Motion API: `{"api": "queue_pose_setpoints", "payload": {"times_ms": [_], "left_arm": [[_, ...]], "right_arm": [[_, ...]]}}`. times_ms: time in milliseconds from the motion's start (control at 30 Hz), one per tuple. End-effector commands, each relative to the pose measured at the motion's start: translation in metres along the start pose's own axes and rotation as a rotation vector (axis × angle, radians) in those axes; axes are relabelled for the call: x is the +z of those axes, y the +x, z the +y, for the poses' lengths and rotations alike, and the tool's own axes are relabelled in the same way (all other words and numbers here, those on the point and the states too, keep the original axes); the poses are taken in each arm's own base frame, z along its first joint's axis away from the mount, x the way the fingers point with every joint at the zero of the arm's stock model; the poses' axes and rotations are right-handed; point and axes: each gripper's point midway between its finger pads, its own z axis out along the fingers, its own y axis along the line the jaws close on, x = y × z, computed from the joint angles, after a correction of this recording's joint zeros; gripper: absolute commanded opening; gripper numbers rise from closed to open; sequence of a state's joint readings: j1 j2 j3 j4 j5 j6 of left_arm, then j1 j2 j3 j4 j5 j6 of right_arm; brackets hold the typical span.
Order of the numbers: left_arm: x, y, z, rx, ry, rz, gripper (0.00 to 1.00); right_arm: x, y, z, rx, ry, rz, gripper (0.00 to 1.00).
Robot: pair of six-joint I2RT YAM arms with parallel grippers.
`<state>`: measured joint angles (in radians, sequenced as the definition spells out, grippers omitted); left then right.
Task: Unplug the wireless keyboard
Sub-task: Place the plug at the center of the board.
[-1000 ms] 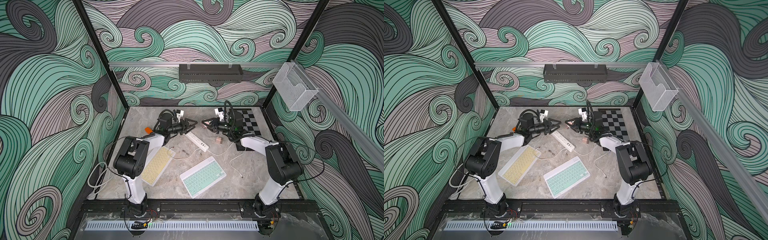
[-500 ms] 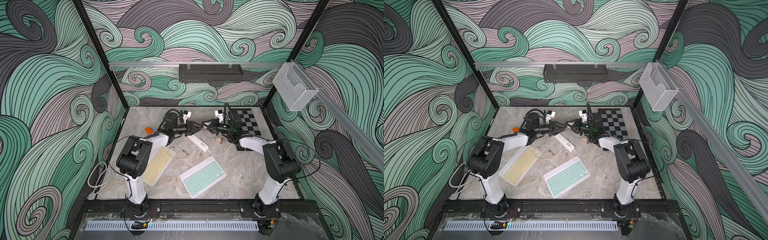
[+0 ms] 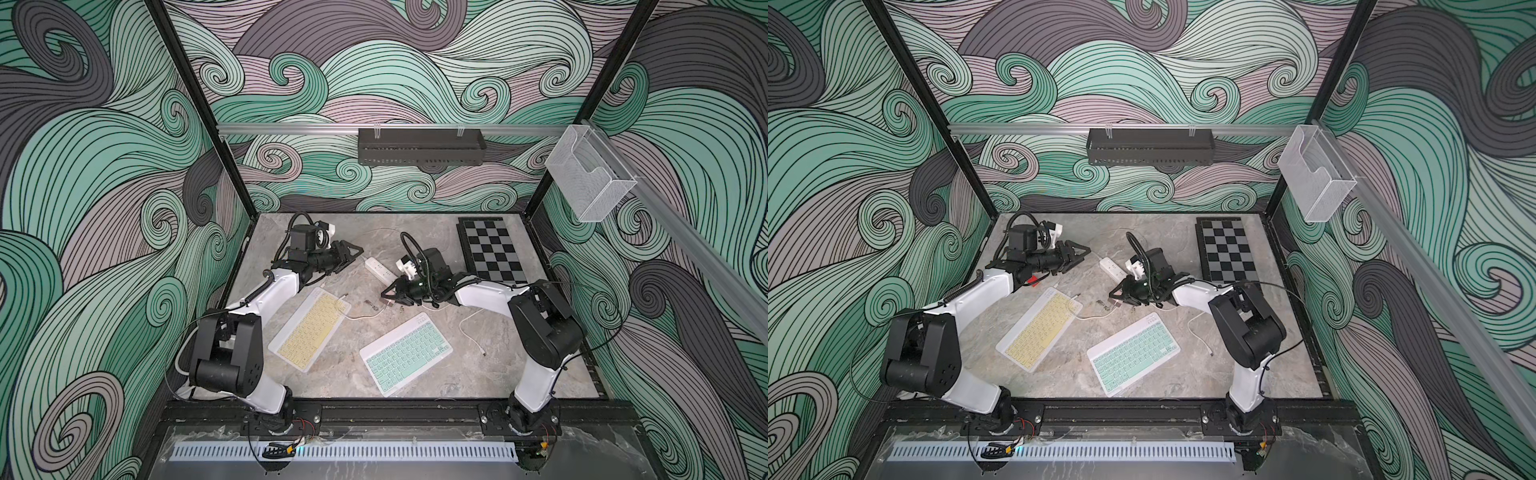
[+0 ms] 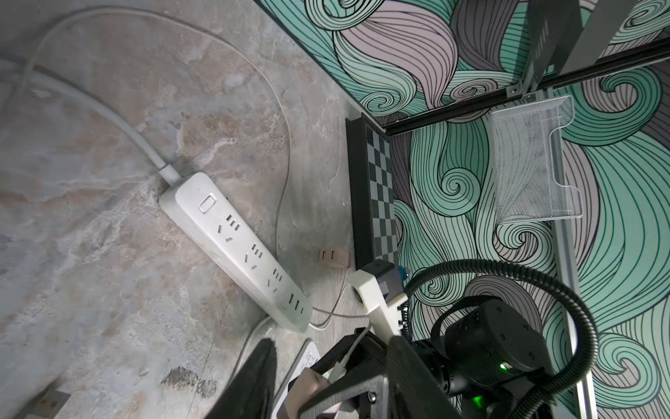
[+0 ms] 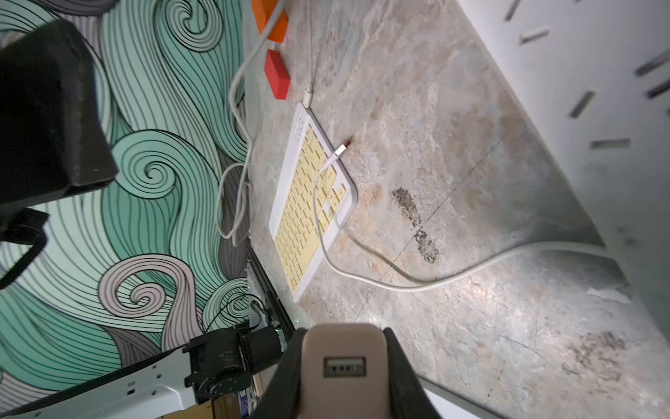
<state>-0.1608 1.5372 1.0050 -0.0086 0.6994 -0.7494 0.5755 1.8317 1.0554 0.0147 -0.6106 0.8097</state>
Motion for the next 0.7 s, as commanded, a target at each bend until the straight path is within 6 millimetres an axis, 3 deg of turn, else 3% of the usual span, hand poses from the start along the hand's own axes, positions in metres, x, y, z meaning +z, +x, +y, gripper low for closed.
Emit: {"api": "queue_pose_setpoints", "payload": {"times_ms": [0,300,500,667], "left_arm": [[0.000,0.016,0.013,-0.007,-0.052,0.062,0.52],[-0.006,0.048,0.028,0.016,-0.100,0.144,0.54],[-0.006,0.067,0.027,0.057,-0.112,0.212,0.54],[0.005,0.098,0.026,0.115,-0.179,0.299,0.55]], "right_arm": [[0.000,0.000,-0.017,0.035,0.096,0.002,0.29],[0.001,0.015,-0.029,0.071,0.160,0.062,0.52],[-0.007,0.023,-0.031,0.057,0.200,0.062,0.54],[-0.014,-0.001,-0.023,-0.093,0.232,0.017,0.47]]}}
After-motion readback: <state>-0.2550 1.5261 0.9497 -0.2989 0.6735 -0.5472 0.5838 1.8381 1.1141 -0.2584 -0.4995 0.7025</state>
